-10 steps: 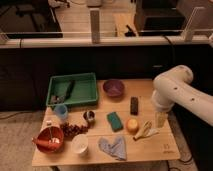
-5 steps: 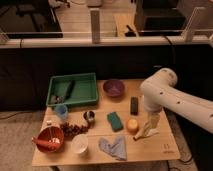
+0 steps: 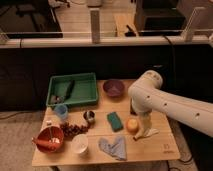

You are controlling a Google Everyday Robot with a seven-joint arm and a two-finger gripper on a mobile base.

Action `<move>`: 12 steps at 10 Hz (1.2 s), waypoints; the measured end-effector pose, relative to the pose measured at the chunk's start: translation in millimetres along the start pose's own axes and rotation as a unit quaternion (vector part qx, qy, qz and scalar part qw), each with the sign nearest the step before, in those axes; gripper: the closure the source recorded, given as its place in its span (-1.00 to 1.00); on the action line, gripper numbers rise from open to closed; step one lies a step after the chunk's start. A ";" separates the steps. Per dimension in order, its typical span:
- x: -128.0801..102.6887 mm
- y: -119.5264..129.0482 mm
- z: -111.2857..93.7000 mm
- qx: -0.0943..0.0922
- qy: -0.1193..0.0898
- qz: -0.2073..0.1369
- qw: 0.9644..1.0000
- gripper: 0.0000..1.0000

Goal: Place sponge in paper cup

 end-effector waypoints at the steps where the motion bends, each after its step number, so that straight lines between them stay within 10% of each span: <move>1: -1.7 -1.4 1.0 0.000 0.000 -0.005 1.000 -0.60; 12: -56.2 -32.5 22.4 0.009 -0.025 -0.115 0.993 -0.60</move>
